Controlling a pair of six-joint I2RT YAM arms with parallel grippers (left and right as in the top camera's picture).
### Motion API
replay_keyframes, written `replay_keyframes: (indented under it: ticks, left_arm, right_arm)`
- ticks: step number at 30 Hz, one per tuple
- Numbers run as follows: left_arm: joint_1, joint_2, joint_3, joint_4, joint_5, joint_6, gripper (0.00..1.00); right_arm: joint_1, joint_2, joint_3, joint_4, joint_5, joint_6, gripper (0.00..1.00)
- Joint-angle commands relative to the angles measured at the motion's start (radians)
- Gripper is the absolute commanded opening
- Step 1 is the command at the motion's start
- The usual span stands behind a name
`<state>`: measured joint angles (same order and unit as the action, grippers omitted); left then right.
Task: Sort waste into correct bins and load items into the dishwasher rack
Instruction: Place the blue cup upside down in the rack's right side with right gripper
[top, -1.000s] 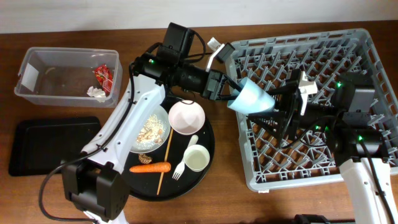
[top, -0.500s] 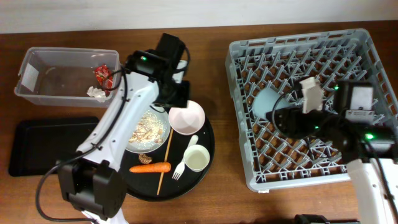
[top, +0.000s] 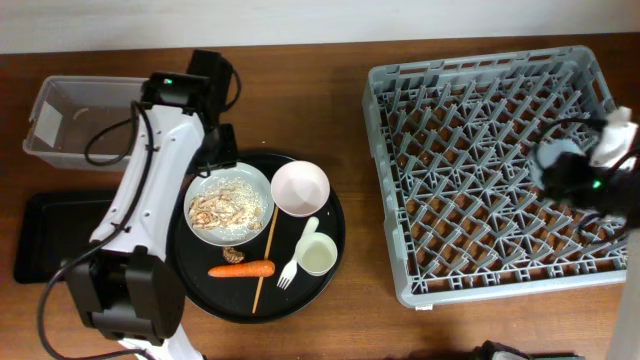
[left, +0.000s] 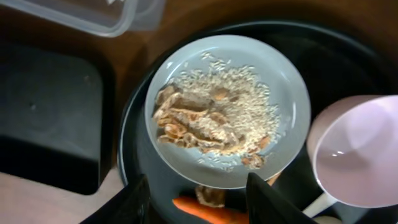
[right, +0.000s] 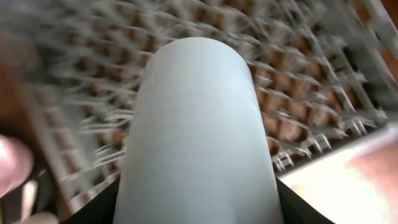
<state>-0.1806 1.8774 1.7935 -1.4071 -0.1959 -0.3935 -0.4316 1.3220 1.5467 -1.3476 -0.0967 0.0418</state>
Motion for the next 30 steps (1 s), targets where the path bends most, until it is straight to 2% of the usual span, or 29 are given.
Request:
replay_keyframes:
  ticks: [1,6,10,24,25,27,28,30]
  left_arm:
    - [-0.006,-0.008,0.005,-0.019,-0.018,-0.018,0.5]
    - [-0.006,-0.008,0.005,-0.024,-0.017,-0.018,0.5]
    - [-0.006,-0.008,0.005,-0.027,-0.006,-0.018,0.5]
    - [-0.007,-0.008,0.005,-0.034,-0.003,-0.018,0.5]
    - [-0.007,-0.008,0.005,-0.034,-0.003,-0.018,0.5]
    - [-0.007,-0.008,0.005,-0.034,-0.003,-0.018,0.5]
    - [-0.007,-0.008,0.005,-0.034,-0.003,-0.018,0.5]
    - [-0.007,-0.008,0.005,-0.034,-0.003,-0.018,0.5]
  right_arm:
    - [-0.101,0.111,0.012,0.006,0.033,0.003,0.51]
    - [-0.22,0.269,0.012,0.011,0.06,0.028,0.52]
    - [-0.27,0.33,0.012,0.031,0.089,0.072,0.52]
    - [-0.284,0.419,0.008,0.098,0.113,0.072,0.56]
    - [-0.284,0.422,0.008,0.097,0.113,0.072,0.59]
    - [-0.284,0.434,0.007,0.087,0.112,0.072,0.74]
    - [-0.284,0.437,0.007,0.087,0.111,0.072,0.86]
    - [-0.284,0.437,0.007,0.088,0.099,0.072,0.91]
